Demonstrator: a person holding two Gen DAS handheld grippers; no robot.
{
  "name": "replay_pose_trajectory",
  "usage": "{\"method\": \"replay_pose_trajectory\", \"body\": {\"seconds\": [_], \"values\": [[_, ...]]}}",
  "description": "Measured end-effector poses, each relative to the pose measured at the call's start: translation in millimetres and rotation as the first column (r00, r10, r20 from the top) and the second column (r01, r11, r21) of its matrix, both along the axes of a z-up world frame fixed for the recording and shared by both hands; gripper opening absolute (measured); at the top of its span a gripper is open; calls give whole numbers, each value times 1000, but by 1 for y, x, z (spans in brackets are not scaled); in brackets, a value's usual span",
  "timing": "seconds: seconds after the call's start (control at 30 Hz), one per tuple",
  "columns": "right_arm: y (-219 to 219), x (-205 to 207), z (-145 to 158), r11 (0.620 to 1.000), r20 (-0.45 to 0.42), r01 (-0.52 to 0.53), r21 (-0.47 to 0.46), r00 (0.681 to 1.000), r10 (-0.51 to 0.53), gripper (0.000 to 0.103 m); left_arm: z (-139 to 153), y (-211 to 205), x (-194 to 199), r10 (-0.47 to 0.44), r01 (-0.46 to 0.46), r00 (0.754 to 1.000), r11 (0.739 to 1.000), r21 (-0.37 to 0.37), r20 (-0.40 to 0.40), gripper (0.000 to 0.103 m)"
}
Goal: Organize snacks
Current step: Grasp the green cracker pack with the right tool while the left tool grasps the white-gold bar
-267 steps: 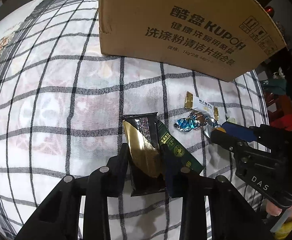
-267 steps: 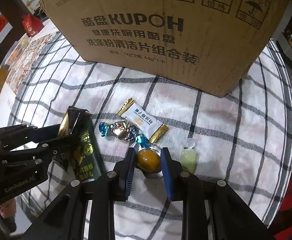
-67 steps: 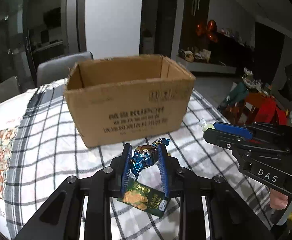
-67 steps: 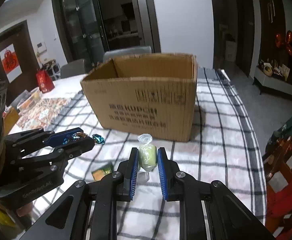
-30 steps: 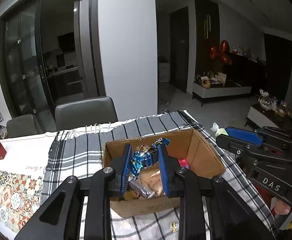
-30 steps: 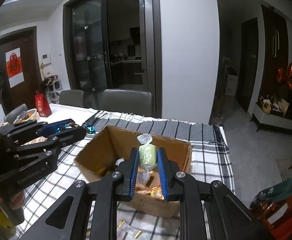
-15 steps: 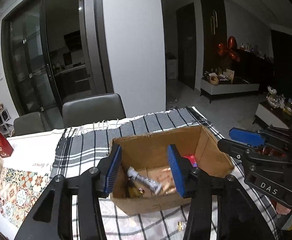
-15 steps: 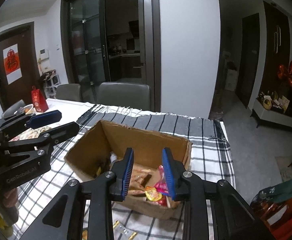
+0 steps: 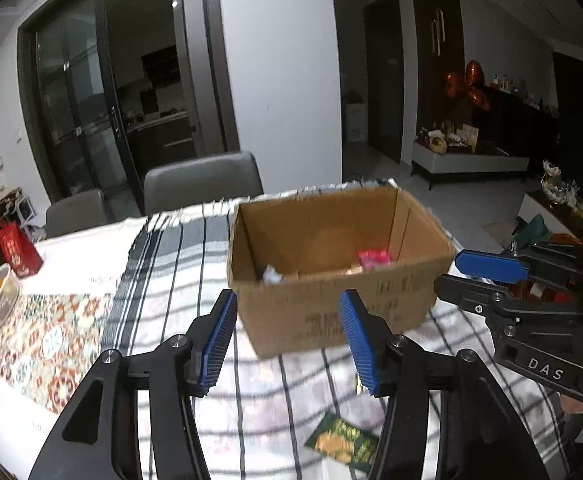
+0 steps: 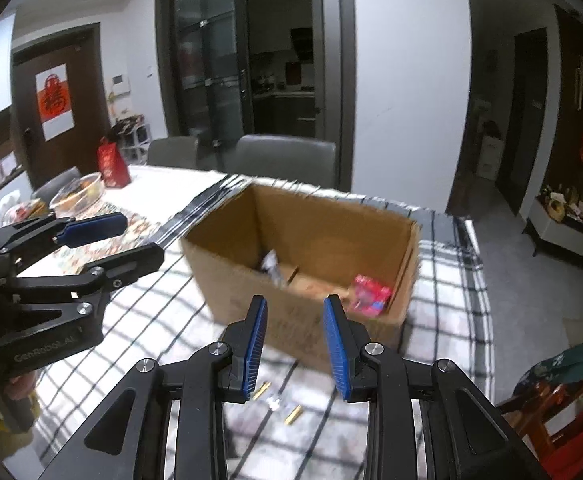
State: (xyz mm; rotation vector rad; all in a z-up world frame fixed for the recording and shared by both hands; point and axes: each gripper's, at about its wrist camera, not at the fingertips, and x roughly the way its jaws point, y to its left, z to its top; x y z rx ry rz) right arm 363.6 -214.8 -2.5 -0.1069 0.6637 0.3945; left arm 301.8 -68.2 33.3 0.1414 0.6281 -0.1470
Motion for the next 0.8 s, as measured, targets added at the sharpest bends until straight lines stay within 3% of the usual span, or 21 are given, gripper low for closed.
{"method": "replay_pose_trajectory", "body": {"seconds": [0.33,0.47,0.57,0.8], "values": [[24,-25,-50,996,-129,-91,0,988,90,38,-43,20,-36,61,-59,994,998,17,-96,59],[35,-27,-74,991,-203,-131,2,971,129,38,-62,29,-46,85,-82,987,996,27,-139,62],[45,-29,-92,986,-252,-169,-9,954,161,46,-77,37,-50,100,-99,978,995,16,-181,62],[67,-27,-126,972,-339,-233,-41,918,206,46,-104,49,-57,133,-134,959,991,12,-249,62]]}}
